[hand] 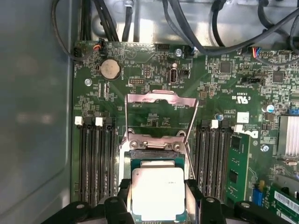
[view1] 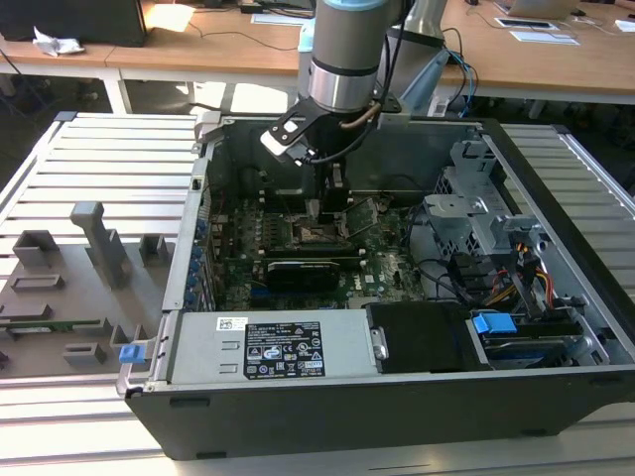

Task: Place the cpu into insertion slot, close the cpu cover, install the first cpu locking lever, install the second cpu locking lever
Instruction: 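Place the cpu into insertion slot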

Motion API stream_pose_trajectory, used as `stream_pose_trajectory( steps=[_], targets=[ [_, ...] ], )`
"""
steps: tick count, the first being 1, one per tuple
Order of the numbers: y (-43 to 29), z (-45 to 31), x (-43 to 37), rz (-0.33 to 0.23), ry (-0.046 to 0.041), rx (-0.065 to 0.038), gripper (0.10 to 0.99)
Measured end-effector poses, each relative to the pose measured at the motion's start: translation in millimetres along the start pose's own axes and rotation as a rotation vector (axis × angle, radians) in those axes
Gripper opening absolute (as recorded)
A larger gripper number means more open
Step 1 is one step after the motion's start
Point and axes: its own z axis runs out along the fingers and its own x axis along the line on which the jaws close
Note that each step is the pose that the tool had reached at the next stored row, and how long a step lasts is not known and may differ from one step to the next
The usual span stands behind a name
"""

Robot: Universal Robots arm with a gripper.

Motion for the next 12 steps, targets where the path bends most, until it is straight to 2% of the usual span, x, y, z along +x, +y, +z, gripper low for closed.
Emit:
stream_pose_trajectory(
  steps=[7, 10, 12],
  targets=[
    [-0.3, 15.4, -0.1, 0.000, -0.0025, 0.000, 0.541],
    [-4.0, 26.0, 0.0, 0.004, -0.0036, 0.000, 0.541],
    [-5.0, 29.1, 0.1, 0.022, -0.0030, 0.000, 0.541]
  ],
)
